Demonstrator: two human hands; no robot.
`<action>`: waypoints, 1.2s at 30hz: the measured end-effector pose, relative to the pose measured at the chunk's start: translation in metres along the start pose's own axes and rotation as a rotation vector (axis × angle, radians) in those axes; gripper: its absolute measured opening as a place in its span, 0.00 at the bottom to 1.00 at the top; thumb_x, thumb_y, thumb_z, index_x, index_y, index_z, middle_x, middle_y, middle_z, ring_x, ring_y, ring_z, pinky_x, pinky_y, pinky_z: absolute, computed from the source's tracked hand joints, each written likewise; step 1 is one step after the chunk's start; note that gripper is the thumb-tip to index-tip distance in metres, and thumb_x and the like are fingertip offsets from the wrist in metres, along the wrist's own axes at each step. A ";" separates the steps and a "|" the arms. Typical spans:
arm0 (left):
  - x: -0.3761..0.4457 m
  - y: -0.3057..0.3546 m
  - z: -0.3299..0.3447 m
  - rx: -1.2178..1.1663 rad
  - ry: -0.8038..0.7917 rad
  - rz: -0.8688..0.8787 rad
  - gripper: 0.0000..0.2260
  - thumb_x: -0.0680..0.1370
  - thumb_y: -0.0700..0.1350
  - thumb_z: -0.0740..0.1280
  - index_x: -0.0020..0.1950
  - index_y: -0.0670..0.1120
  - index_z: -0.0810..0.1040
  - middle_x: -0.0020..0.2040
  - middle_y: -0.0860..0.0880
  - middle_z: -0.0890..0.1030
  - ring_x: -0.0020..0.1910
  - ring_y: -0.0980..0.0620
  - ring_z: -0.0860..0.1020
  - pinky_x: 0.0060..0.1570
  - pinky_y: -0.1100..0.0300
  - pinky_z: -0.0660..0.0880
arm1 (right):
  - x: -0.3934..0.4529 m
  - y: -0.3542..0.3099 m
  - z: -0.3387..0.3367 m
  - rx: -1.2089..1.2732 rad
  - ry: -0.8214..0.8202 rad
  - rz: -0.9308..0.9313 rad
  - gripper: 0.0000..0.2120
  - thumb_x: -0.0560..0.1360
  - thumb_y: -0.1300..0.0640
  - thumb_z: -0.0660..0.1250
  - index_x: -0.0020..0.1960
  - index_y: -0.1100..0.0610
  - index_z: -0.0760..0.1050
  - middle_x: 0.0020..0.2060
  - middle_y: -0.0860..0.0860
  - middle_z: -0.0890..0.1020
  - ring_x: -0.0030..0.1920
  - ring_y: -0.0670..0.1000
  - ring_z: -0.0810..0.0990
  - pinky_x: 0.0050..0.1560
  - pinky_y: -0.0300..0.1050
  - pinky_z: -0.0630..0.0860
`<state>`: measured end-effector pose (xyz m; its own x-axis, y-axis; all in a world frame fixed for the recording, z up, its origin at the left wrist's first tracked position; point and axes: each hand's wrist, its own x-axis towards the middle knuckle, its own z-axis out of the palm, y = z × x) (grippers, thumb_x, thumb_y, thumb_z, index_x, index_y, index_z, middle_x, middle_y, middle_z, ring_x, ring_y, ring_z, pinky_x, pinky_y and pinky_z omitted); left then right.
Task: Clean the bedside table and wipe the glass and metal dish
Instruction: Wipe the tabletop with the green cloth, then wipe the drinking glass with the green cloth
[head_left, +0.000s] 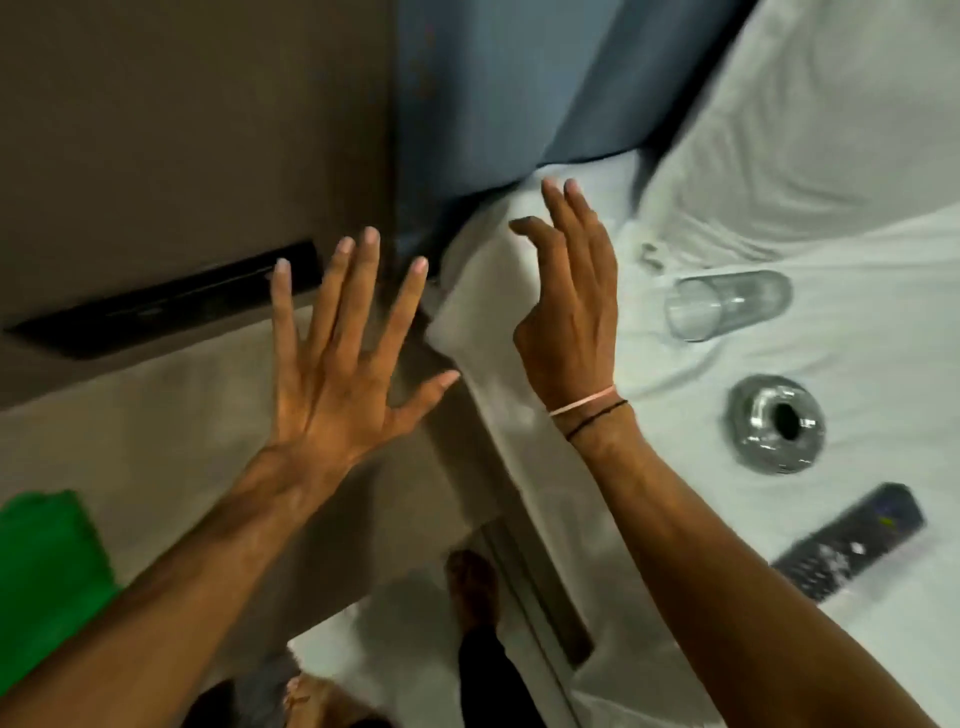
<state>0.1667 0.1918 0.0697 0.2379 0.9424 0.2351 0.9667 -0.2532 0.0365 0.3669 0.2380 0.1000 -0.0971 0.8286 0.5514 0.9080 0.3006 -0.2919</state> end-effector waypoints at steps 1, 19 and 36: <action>0.013 0.015 -0.002 -0.013 0.025 0.023 0.37 0.79 0.71 0.49 0.82 0.51 0.51 0.82 0.38 0.55 0.81 0.41 0.55 0.75 0.29 0.51 | 0.004 0.014 -0.012 -0.022 0.010 0.029 0.32 0.61 0.76 0.54 0.62 0.63 0.79 0.71 0.63 0.74 0.75 0.63 0.68 0.73 0.60 0.66; 0.061 0.126 0.042 -0.008 -0.001 0.224 0.36 0.80 0.70 0.47 0.82 0.50 0.52 0.81 0.40 0.57 0.81 0.41 0.56 0.73 0.27 0.47 | 0.003 0.186 -0.087 -0.129 -0.523 0.220 0.32 0.62 0.56 0.76 0.66 0.50 0.76 0.60 0.51 0.81 0.61 0.58 0.76 0.57 0.49 0.73; -0.232 -0.160 0.058 0.054 -0.699 -0.619 0.50 0.69 0.55 0.73 0.82 0.48 0.45 0.83 0.39 0.47 0.81 0.38 0.48 0.77 0.35 0.53 | -0.075 -0.154 0.108 1.115 -0.904 0.881 0.14 0.66 0.49 0.74 0.51 0.49 0.80 0.42 0.47 0.86 0.40 0.48 0.85 0.35 0.41 0.80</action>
<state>-0.0380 0.0267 -0.0475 -0.3353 0.8279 -0.4496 0.9391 0.3318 -0.0895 0.1902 0.1799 0.0194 -0.2979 0.7820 -0.5475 0.1364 -0.5328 -0.8352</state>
